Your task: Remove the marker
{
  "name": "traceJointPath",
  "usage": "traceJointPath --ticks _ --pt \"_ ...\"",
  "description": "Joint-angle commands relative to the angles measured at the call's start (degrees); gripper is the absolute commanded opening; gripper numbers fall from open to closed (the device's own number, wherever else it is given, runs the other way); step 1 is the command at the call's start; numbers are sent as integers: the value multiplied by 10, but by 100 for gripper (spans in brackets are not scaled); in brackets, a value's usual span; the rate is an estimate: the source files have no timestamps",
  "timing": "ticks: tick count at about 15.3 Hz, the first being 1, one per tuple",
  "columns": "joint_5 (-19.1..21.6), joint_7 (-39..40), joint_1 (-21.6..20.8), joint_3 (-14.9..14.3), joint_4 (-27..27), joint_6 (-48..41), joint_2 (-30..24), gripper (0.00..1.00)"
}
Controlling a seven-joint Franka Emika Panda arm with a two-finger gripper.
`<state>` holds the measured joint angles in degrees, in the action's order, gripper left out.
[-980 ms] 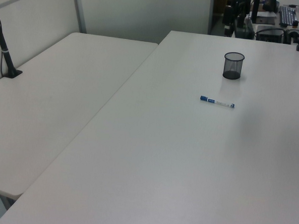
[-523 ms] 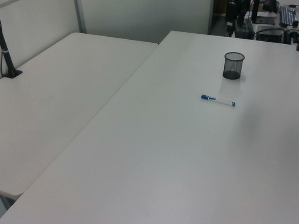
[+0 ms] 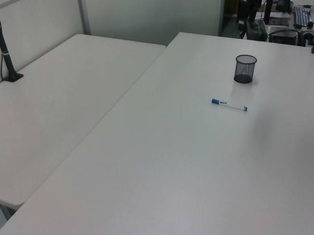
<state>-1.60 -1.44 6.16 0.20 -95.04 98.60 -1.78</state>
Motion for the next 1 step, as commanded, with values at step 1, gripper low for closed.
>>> traceJointPath --ticks 1 --pt "-8 11 -12 -8 -3 9 -8 100"
